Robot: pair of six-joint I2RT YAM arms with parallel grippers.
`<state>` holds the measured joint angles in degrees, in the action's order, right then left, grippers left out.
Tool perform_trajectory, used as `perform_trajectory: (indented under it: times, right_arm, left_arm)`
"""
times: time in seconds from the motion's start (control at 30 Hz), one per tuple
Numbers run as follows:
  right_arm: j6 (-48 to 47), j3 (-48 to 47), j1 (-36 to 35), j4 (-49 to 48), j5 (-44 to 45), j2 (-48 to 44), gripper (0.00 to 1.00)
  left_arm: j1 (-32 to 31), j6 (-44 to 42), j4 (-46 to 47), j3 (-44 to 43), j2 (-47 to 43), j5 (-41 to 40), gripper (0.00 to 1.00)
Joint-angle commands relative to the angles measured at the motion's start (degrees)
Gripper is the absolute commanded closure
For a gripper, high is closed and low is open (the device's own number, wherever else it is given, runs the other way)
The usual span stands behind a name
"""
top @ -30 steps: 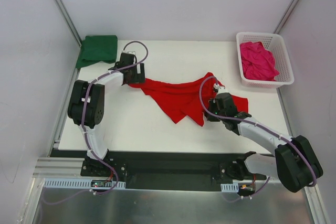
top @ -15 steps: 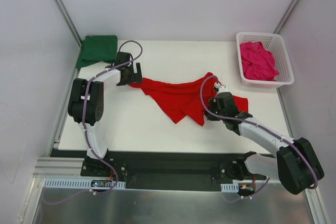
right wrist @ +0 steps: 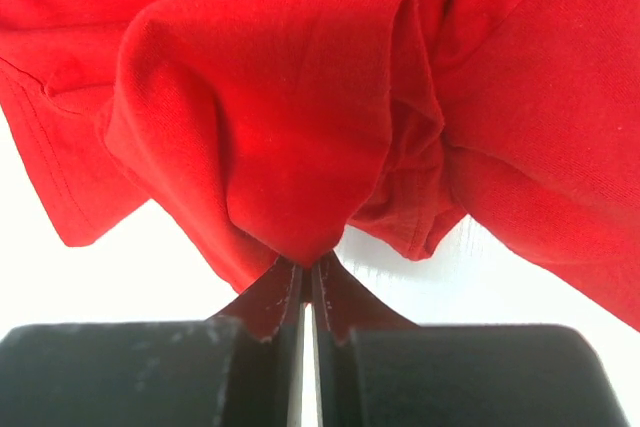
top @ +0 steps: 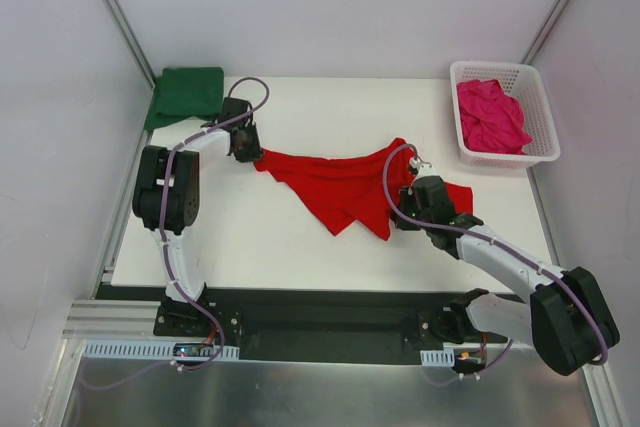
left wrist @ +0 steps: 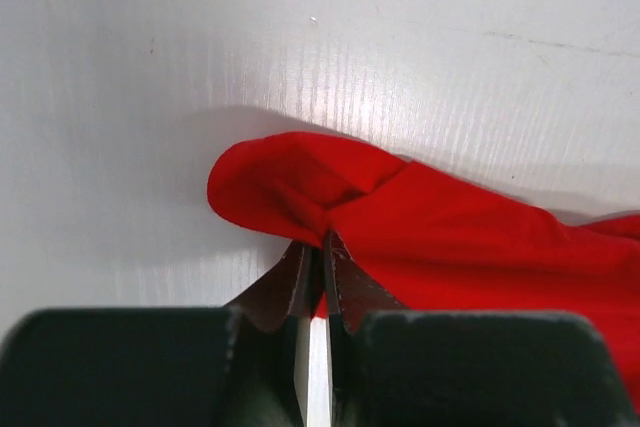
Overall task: Fold and stack the t-shirts
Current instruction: Flatten out the tshirt
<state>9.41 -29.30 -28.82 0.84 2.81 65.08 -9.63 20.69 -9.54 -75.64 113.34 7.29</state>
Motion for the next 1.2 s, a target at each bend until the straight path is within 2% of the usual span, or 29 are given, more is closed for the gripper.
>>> perform_trajectory:
  times: [0.0, 0.17, 0.33, 0.6, 1.17]
  right_arm:
    - [-0.45, -1.73, -0.27, 0.21, 0.88, -1.01, 0.98]
    - [-0.27, -1.90, -0.27, 0.91, 1.84, -2.85, 0.98]
    - [-2.28, -5.67, -0.19, 8.37, 6.32, -8.38, 0.98]
    - [-6.94, -17.88, 0.08, 21.82, 14.68, -18.22, 0.98]
    - [-10.54, -27.47, 0.25, 34.22, 26.71, -29.12, 0.98]
  left_arm:
    - [0.49, 0.23, -0.57, 0.40, -1.10, 1.24, 1.00]
    - [0.49, 0.49, -0.65, 0.93, -2.94, 2.20, 1.00]
    - [1.10, 0.93, -0.92, 1.19, -7.85, 5.36, 1.00]
    - [2.16, 1.81, -3.02, 0.49, -15.33, 8.79, 1.00]
    - [5.67, 2.16, -7.94, 2.86, -27.38, 11.17, 1.00]
